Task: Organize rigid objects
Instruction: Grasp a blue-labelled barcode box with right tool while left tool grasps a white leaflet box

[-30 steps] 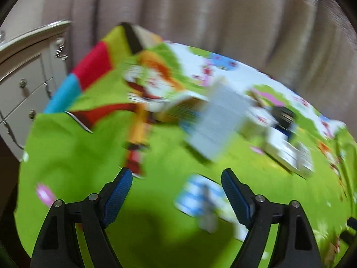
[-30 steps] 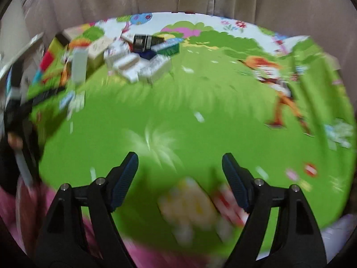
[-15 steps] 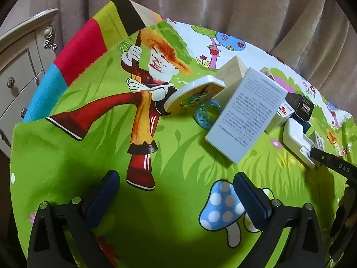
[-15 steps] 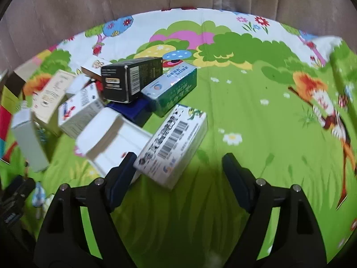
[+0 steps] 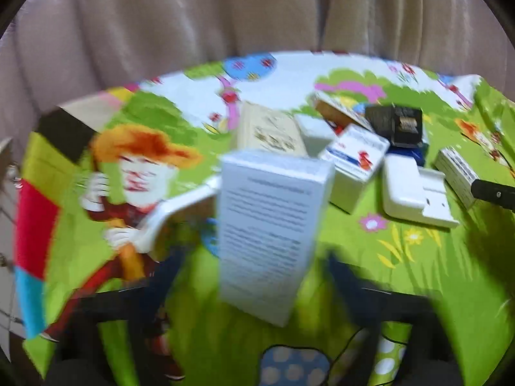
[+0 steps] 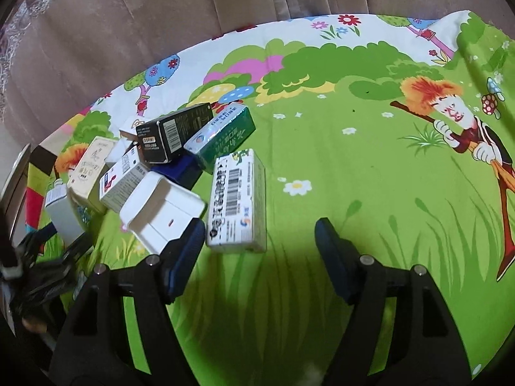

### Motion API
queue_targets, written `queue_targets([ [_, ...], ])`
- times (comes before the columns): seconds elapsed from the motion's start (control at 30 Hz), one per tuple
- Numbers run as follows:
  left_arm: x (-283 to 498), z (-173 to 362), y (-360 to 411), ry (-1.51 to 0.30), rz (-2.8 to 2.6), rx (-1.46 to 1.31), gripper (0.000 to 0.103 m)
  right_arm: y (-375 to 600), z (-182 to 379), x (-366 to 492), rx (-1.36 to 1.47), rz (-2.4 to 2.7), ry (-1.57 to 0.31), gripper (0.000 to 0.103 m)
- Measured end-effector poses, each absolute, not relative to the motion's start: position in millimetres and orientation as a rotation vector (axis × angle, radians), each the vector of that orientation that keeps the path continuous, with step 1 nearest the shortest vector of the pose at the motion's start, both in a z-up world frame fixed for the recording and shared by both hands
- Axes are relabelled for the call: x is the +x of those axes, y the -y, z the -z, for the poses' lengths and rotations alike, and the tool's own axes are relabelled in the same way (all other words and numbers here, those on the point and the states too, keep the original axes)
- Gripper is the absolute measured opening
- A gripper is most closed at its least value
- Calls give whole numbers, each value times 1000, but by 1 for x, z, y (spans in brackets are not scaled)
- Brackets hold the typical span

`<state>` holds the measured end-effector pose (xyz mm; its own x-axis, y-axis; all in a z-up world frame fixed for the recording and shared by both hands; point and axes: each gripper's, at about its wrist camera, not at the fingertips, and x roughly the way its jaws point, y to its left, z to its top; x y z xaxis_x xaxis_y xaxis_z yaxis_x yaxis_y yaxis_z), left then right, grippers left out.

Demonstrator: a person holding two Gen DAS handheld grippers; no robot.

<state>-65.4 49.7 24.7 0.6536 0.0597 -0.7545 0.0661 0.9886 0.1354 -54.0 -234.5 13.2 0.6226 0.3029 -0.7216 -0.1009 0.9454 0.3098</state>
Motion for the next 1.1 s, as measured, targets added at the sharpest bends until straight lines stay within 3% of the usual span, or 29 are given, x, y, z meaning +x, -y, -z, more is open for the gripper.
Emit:
queue_targets([
  [0.37, -144, -35, -36, -976, 60, 267, 52, 226, -16, -47, 214, -213, -871, 77],
  [0.5, -139, -39, -41, -927, 77, 277, 66, 207, -12, -33, 38, -156, -874, 77],
  [0.7, -137, -41, -70, -892, 84, 95, 75, 213, -12, -18, 29, -137, -870, 77],
  [0.9, -123, -29, -60, -878, 100, 108, 75, 198, -11, -8, -56, -162, -881, 78],
  [1.1, -103, -14, -60, -896, 143, 70, 76, 197, -12, -9, -63, -169, -875, 69],
])
